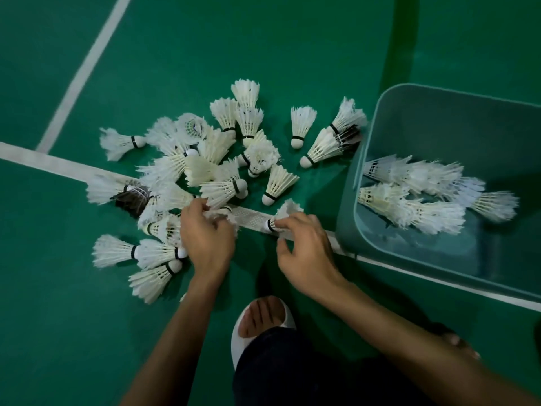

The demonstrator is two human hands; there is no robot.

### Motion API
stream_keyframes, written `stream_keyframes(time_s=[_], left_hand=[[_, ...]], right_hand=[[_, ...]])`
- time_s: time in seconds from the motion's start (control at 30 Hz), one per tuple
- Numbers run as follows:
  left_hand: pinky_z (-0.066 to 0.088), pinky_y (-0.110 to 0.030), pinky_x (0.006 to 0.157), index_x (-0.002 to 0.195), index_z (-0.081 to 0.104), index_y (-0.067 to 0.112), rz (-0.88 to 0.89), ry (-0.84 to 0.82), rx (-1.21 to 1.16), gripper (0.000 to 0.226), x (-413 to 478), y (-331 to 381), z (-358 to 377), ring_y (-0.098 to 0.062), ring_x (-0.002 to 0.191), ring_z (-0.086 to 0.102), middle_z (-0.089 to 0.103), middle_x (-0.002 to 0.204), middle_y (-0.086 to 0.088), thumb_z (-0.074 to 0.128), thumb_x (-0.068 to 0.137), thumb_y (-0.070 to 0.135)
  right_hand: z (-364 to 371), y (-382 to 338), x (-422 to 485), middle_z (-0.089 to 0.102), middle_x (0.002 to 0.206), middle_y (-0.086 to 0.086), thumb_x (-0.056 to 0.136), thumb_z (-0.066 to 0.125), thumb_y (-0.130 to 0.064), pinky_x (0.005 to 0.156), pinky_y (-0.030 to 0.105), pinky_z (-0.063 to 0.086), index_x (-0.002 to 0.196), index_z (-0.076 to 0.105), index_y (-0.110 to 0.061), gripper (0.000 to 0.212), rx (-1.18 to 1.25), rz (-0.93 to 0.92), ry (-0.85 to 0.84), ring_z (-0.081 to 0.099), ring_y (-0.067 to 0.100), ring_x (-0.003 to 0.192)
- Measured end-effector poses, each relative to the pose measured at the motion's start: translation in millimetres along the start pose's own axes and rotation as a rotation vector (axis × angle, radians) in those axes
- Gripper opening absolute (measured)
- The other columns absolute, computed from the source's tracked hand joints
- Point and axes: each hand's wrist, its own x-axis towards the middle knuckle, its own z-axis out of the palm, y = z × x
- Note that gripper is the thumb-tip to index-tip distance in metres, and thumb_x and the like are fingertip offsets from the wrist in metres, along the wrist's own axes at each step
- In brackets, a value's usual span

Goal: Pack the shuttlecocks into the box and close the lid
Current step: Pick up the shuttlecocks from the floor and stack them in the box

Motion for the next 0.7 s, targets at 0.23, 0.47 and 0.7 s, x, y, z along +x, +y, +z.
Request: stream_keyframes(time_s=[0.23, 0.47, 0.7], left_hand=[[0.047, -0.037, 0.092, 0.112, 0.071, 0.014, 0.162, -0.056, -0.049, 0.039, -1, 7, -11, -0.025, 0.114, 0.056, 0.061, 0.111, 0.003, 0.049, 0.091, -0.009], [0.041, -0.032, 0.075, 0.093, 0.071, 0.018, 0.35, -0.197, 0.107, 0.019, 20, 16, 5, -0.025, 0.095, 0.058, 0.065, 0.098, -0.007, 0.057, 0.095, 0.006], [0.031, -0.029, 0.075, 0.102, 0.067, 0.015, 0.326, -0.01, 0.05, 0.017, -3, 70, -5, -0.021, 0.093, 0.046, 0.051, 0.101, -0.01, 0.051, 0.096, 0.016]], right_hand=[[-17, -6, -12, 0.07, 0.11, 0.005, 0.084, 0.062, -0.015, 0.09, 0.042, 0.052, 0.111, 0.075, -0.006, 0.031, -0.062, -0.116, 0.129, 0.058, 0.024, 0.107], [-35, -23, -24, 0.067, 0.116, 0.002, 0.091, 0.062, -0.013, 0.099, 0.037, 0.047, 0.122, 0.071, -0.008, 0.033, -0.06, -0.181, 0.113, 0.052, 0.019, 0.115], [-75, -34, -27, 0.071, 0.123, 0.004, 0.092, 0.058, -0.007, 0.107, 0.037, 0.047, 0.122, 0.073, -0.008, 0.034, 0.262, -0.145, 0.13, 0.06, 0.016, 0.12]])
